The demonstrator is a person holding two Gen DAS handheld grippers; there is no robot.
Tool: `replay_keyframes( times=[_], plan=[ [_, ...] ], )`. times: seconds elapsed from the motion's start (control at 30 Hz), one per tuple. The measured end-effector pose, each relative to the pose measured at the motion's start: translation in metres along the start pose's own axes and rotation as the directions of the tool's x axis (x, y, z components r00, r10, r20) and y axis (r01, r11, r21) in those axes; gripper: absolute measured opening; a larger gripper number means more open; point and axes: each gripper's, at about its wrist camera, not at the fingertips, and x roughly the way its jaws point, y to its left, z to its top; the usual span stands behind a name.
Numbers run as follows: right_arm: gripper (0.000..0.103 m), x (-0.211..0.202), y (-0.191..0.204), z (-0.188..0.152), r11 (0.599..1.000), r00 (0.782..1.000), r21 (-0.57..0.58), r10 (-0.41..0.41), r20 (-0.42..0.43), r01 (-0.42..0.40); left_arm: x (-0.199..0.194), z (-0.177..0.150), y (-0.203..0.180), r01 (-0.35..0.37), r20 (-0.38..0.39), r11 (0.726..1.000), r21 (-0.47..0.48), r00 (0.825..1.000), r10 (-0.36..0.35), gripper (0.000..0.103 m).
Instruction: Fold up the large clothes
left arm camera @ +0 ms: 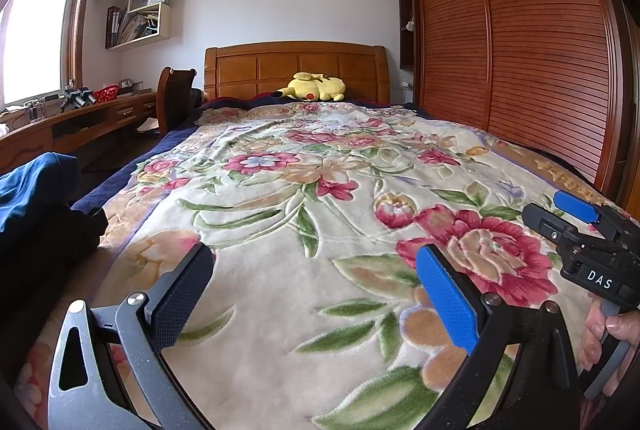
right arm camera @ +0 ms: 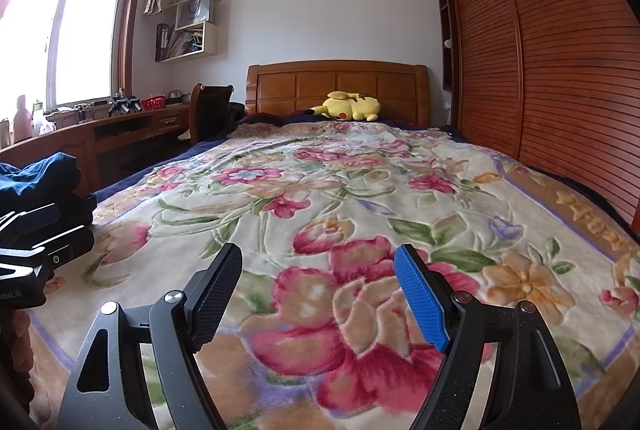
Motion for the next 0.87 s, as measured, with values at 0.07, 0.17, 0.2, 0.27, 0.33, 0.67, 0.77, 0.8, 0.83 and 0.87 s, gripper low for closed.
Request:
replay_keyframes(
  times=[0.07,0.17,0.2,0.27,0.33,0.67,0.77,0.8,0.83,0.87],
  plan=[
    [0.080,-0.0001,0.0001,-0.0003,1.000,1.000,0.000,0.000,0.000,0.000,-0.0001,-0.0001,0.0000,0.000,0.000,1.000,0.000,1.000,0.000,0.102],
    [0.080,-0.0001,-0.0003,-0.0003,1.000,1.000,0.000,0.000,0.000,0.000,-0.0002,-0.0001,0.0000,0.000,0.000,1.000,0.001,1.000,0.000,0.102],
    [0.080,0.0000,-0.0004,-0.0002,1.000,1.000,0.000,0.000,0.000,0.000,-0.0002,-0.0001,-0.0002,-0.001,0.000,1.000,0.001,1.000,0.001,0.102],
    [0.080,-0.0003,0.0001,-0.0006,1.000,1.000,0.000,-0.001,0.002,0.001,-0.0007,0.0000,0.0009,-0.001,0.000,1.000,0.001,1.000,0.001,0.102],
    [0.080,-0.0001,0.0001,-0.0002,1.000,1.000,0.000,-0.002,0.004,0.002,-0.0008,0.0001,0.0008,-0.001,0.001,1.000,0.001,1.000,0.001,0.102],
    [0.080,-0.0011,-0.0004,-0.0013,1.000,1.000,-0.001,-0.007,0.016,0.007,-0.0008,0.0001,0.0007,-0.001,0.001,1.000,0.000,1.000,0.001,0.102],
    [0.080,-0.0011,-0.0005,-0.0013,1.000,1.000,-0.002,-0.007,0.016,0.007,-0.0008,0.0001,0.0007,-0.003,0.001,1.000,0.003,1.000,0.003,0.102],
    [0.080,-0.0010,-0.0005,-0.0013,1.000,1.000,-0.002,-0.007,0.016,0.007,-0.0007,0.0001,0.0006,-0.002,0.000,1.000,0.002,1.000,0.002,0.102],
    [0.080,-0.0011,-0.0004,-0.0013,1.000,1.000,-0.001,-0.007,0.016,0.007,-0.0007,0.0001,0.0007,-0.001,0.000,1.000,0.002,1.000,0.001,0.102],
    [0.080,-0.0011,-0.0006,-0.0016,1.000,1.000,-0.001,-0.006,0.015,0.006,-0.0007,0.0001,0.0007,-0.001,0.000,1.000,0.002,1.000,0.001,0.102]
  ],
)
